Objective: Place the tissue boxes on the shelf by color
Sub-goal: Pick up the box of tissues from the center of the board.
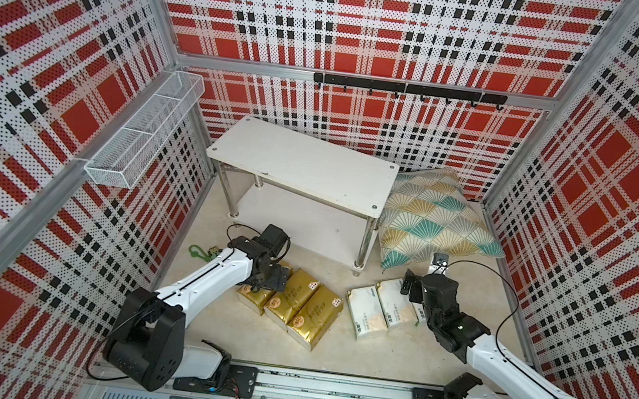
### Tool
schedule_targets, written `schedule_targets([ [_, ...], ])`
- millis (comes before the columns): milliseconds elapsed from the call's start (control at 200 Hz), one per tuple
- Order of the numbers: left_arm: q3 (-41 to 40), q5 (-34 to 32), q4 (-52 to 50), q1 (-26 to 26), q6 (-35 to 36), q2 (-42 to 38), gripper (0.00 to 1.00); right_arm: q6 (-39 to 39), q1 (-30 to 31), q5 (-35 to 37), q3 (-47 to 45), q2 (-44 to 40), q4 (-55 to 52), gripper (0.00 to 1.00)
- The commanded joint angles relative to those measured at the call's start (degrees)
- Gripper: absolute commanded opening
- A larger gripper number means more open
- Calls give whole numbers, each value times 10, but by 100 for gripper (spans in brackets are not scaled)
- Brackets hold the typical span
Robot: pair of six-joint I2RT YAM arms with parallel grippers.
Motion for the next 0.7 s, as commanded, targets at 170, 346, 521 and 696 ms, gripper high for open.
schedule_targets([
  [170, 5, 22, 8, 3, 27, 0, 99, 9, 11, 19, 13, 0, -6, 100],
  [346, 1, 24, 16, -1, 32, 8, 99, 8, 12, 18, 15, 1, -9, 100],
  [521, 4, 16, 20, -17, 34, 48, 99, 6, 14, 20, 21, 1, -10, 100],
  [696, 5, 14, 36, -8, 35, 59, 99, 6, 15, 22, 21, 1, -12, 100],
])
